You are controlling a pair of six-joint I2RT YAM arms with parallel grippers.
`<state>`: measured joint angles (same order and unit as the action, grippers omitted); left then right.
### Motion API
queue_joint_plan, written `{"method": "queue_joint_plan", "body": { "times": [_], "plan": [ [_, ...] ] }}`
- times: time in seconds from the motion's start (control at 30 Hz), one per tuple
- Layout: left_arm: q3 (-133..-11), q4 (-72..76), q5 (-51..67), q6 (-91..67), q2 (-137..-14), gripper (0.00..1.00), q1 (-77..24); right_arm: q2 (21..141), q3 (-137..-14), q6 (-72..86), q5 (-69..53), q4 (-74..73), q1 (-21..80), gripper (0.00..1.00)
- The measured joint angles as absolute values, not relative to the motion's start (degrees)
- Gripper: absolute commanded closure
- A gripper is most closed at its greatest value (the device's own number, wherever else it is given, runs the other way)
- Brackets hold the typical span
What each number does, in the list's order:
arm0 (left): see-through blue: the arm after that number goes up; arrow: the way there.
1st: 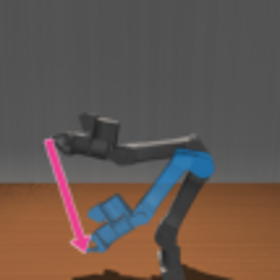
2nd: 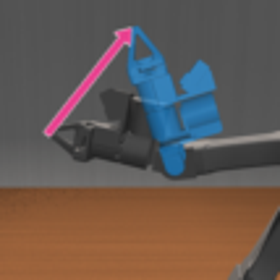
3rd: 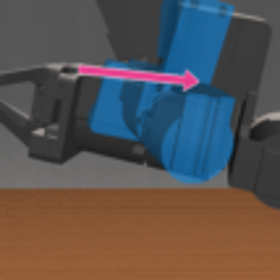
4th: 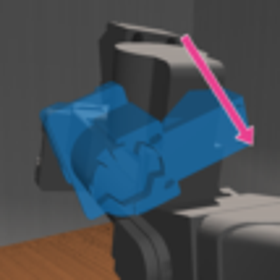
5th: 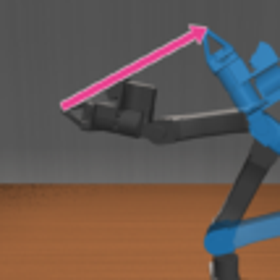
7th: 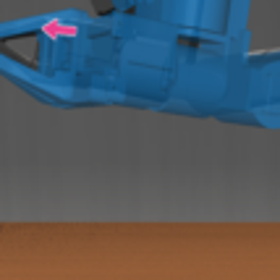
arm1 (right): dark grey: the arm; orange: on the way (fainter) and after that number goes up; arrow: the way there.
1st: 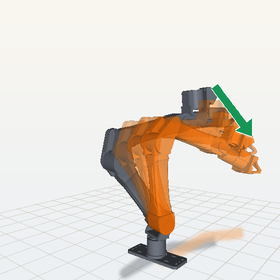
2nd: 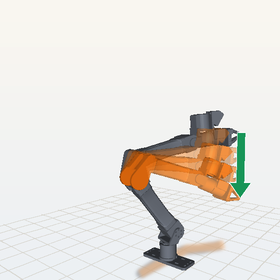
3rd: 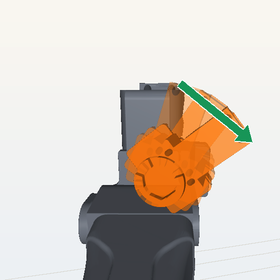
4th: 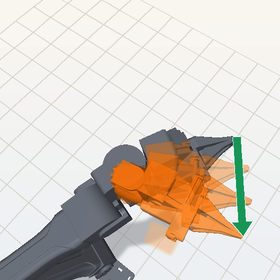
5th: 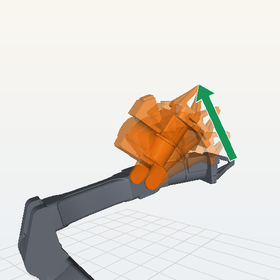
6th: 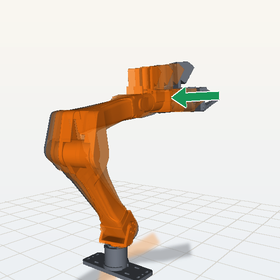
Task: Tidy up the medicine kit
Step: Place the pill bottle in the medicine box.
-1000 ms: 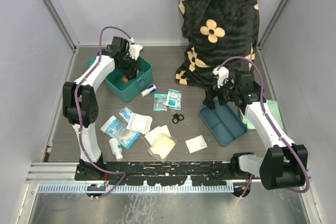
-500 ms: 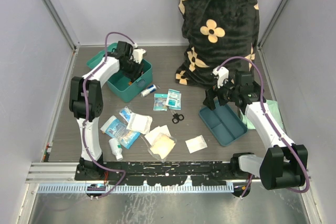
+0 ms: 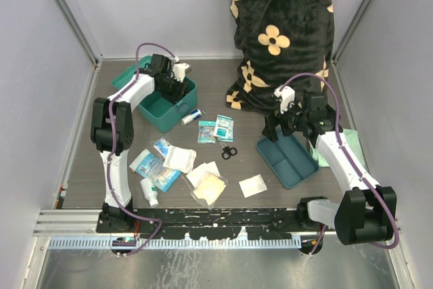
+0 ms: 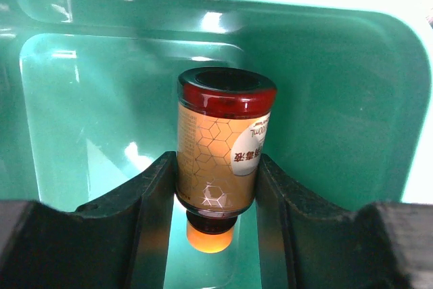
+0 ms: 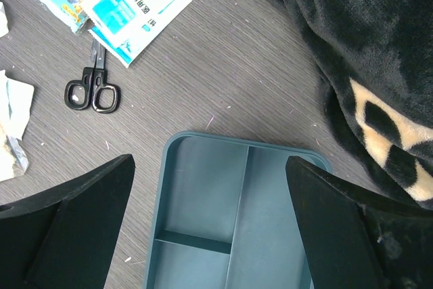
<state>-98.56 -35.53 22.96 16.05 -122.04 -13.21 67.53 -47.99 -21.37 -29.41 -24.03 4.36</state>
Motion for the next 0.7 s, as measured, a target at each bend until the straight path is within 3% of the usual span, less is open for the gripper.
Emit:
{"method": "queue_joint_plan", "body": {
  "times": [0.47,0.7],
  "plan": [
    [-98.56,-35.29,23.73,17.34,-122.54,0.32,-13.21,67.53,-47.99,-21.82,-29.41,-24.03,4.36,0.0],
    [-98.56,-34.54,21.71,17.65,-120.95,0.26,-13.21,67.51,-47.99,-21.96,-29.41,-24.03,4.36,0.0]
  ]
}}
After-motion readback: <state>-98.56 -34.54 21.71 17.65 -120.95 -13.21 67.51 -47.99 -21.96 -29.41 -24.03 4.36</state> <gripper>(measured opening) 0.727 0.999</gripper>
